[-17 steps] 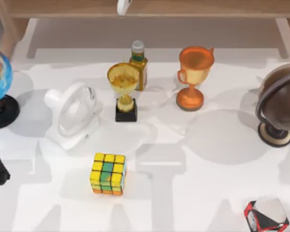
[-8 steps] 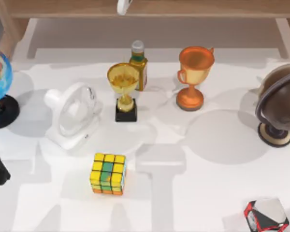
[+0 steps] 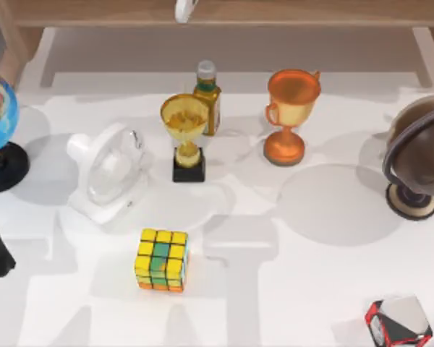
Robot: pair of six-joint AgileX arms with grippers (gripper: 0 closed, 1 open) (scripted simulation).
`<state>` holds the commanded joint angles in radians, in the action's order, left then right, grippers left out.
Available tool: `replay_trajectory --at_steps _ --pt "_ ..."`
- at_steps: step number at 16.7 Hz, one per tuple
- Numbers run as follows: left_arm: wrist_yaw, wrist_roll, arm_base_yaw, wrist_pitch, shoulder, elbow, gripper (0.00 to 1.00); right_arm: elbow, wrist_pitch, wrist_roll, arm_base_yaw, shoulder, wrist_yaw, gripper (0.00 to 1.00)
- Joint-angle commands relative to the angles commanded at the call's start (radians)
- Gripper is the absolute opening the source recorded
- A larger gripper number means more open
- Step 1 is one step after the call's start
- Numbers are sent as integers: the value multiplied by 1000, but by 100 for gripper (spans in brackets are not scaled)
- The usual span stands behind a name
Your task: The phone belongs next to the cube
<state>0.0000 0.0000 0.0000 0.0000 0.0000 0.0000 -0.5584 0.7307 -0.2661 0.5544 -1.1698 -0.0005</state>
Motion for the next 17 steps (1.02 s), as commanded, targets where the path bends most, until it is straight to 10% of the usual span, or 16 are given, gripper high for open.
replay_trajectory --at_steps 17 --pt "0 0 0 0 0 0 100 -28 -12 -42 90 -267 0 100"
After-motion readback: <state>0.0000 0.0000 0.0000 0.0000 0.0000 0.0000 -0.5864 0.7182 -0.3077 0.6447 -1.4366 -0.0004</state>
